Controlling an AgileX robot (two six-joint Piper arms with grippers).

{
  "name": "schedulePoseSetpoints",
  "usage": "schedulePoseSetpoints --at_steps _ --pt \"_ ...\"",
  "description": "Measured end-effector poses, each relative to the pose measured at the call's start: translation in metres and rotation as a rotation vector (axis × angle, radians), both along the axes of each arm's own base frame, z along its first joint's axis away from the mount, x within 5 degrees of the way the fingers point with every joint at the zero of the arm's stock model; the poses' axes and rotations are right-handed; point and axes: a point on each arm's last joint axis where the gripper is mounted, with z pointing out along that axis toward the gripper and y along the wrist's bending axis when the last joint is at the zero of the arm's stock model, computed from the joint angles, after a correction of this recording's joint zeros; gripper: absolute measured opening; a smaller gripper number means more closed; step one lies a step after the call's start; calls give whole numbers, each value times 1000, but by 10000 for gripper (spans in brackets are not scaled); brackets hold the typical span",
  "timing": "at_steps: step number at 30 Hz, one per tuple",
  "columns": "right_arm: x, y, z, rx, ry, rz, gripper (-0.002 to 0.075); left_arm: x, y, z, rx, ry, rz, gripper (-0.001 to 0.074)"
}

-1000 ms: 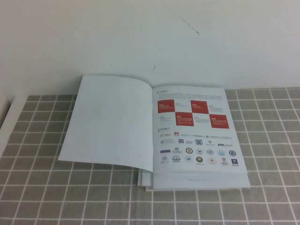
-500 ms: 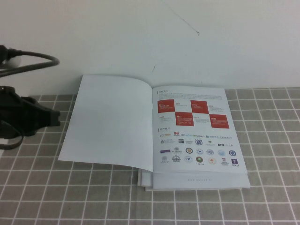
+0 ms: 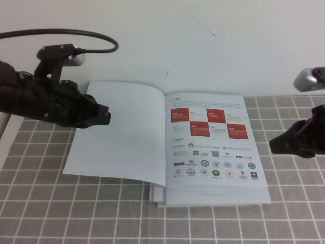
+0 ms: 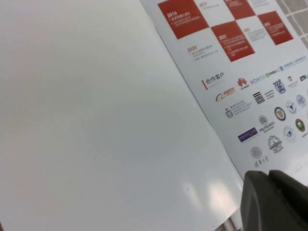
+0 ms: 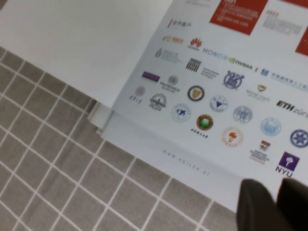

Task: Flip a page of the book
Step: Open the closed book

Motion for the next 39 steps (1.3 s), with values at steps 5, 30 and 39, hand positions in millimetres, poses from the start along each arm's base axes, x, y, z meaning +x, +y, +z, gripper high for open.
schedulePoseSetpoints --at_steps 5,30,39 --pt "20 3 -31 -33 32 -40 234 27 -4 -37 21 107 -40 -4" --pt "81 2 -105 -113 56 -158 299 63 -10 -161 34 311 -65 -4" --pt "81 2 -108 -110 62 -160 300 60 -38 -162 42 279 -151 -4"
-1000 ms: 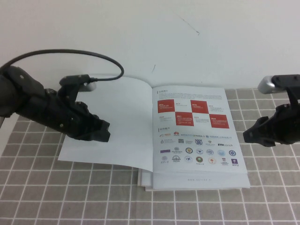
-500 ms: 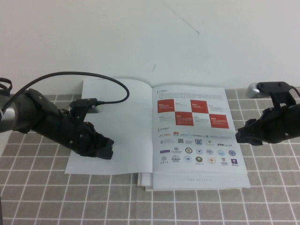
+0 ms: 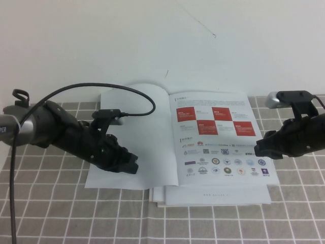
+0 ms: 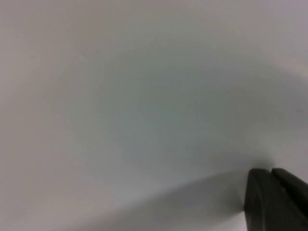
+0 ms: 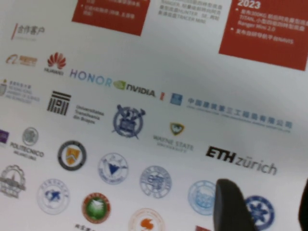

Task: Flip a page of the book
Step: Open the closed book

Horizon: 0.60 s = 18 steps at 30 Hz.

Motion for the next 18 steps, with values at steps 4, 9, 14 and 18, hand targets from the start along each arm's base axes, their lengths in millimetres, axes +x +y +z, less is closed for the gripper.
schedulePoseSetpoints --at_steps 4,9,14,18 --pt "1 -1 0 -6 -12 -10 300 -2 -8 -1 0 -1 -20 -4" --pt "7 -5 0 -36 -63 -51 300 -2 -7 -1 4 1 -19 -4" --pt "9 -6 -11 -52 -53 -67 300 -2 -7 -1 5 3 -19 -4" --pt "11 -7 -23 -62 -28 -71 307 -2 -7 -1 5 3 -19 -4"
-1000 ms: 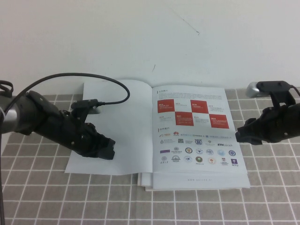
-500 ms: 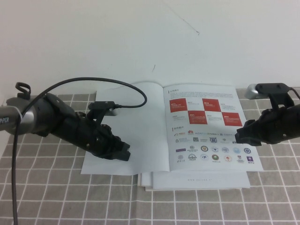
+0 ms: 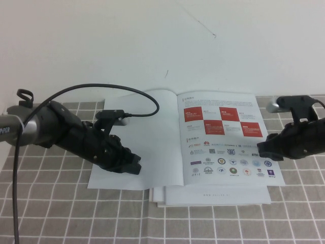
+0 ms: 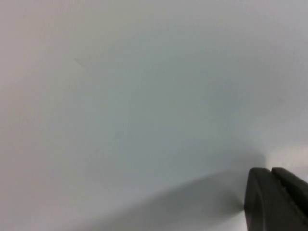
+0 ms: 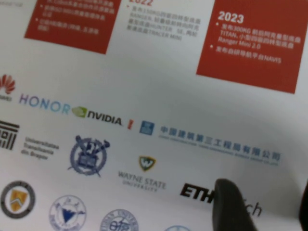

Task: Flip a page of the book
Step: Open the closed book

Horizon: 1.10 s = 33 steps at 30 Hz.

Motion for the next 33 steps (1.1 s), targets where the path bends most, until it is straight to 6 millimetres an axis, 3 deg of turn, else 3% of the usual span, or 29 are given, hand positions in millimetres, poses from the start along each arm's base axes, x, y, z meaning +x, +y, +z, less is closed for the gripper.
schedulePoseSetpoints --at_steps 10,33 --pt "5 -14 -4 -11 -8 -54 318 0 0 0 0 -1 -2 -4" --pt "1 -5 -4 80 29 -10 319 0 0 0 0 1 1 -4"
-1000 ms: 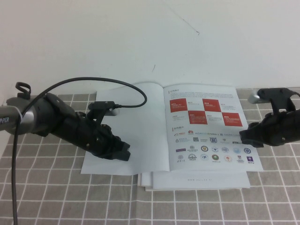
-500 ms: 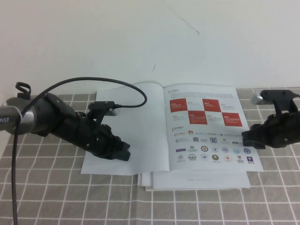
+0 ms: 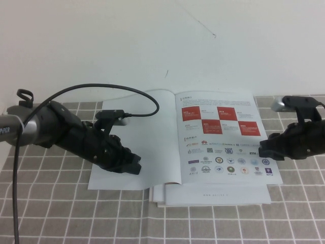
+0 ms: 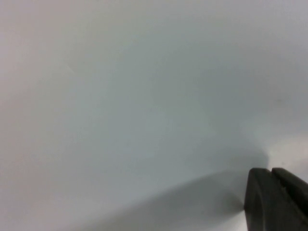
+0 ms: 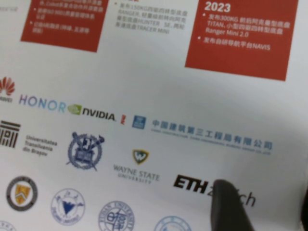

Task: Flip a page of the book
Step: Open the closed book

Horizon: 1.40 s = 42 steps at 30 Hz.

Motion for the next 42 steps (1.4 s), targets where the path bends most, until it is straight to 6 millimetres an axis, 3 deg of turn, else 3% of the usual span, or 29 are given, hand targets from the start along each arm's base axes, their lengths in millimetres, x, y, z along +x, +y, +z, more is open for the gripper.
schedulePoseSetpoints --at_steps 15,22,30,42 --pt "2 12 9 165 -52 47 320 0 0 0 -1 2 3 -4" --pt "2 18 29 243 -129 86 320 0 0 0 -1 3 5 -4" --pt "2 21 27 276 -148 120 320 0 0 0 -1 3 5 -4" --pt "-5 52 34 458 -209 275 320 0 0 0 -7 4 10 -4"
